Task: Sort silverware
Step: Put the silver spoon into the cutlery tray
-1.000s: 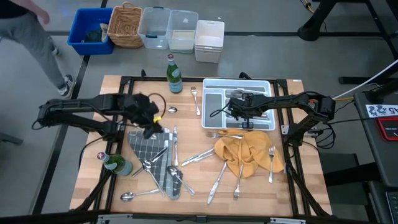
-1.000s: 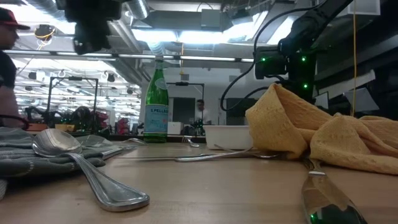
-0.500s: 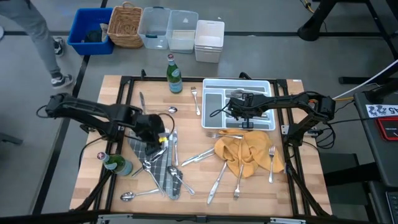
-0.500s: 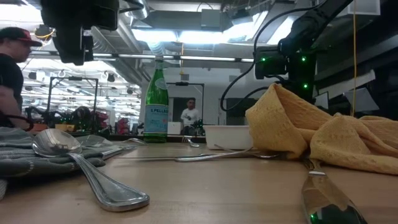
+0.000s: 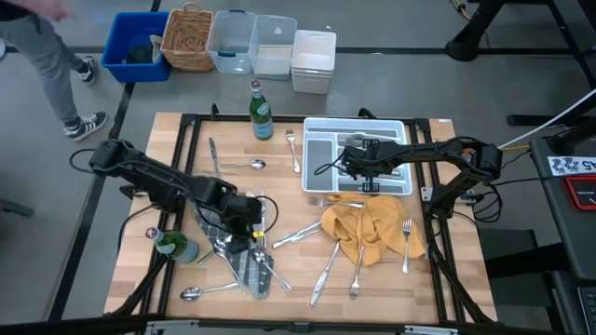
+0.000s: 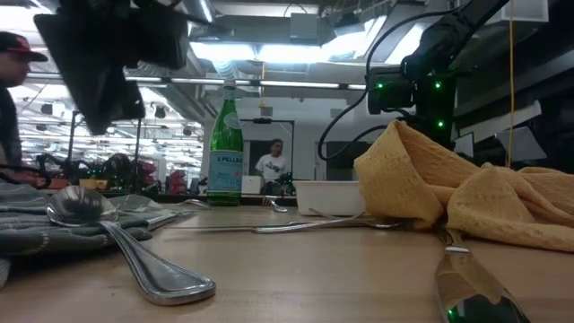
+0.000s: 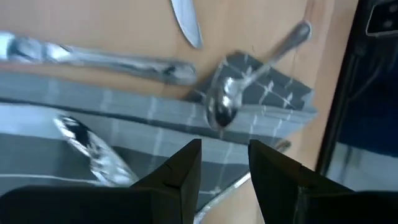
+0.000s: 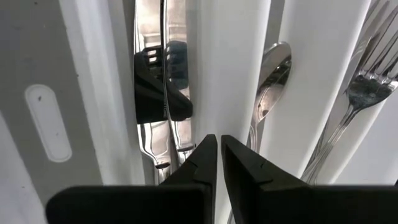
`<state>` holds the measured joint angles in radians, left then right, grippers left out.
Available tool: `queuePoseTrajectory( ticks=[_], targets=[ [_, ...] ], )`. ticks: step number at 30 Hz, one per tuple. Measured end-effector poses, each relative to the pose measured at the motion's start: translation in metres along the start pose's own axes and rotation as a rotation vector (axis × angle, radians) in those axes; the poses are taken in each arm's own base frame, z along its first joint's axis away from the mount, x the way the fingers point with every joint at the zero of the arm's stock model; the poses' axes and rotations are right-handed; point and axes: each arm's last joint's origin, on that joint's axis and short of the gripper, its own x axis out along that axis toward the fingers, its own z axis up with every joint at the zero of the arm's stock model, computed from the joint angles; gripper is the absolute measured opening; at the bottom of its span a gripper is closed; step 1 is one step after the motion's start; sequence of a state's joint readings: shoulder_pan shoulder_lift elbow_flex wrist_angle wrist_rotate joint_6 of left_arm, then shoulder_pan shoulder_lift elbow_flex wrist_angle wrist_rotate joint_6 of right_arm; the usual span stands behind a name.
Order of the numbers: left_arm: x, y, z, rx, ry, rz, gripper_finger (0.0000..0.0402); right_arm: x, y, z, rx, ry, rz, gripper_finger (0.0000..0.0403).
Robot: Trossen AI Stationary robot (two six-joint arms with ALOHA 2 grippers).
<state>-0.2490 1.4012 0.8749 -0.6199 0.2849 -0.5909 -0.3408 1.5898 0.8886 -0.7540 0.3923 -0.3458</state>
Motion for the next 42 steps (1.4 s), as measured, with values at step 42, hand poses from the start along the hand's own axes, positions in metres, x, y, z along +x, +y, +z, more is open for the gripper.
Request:
queuePoseTrajectory(
  ticks=[42],
  targets=[
    [0.071,0.007,0.012,-0.067,0.11,0.014,0.0051,0.0,0.0,0.0,-0.001,0.003,0.001,0.003]
  ],
)
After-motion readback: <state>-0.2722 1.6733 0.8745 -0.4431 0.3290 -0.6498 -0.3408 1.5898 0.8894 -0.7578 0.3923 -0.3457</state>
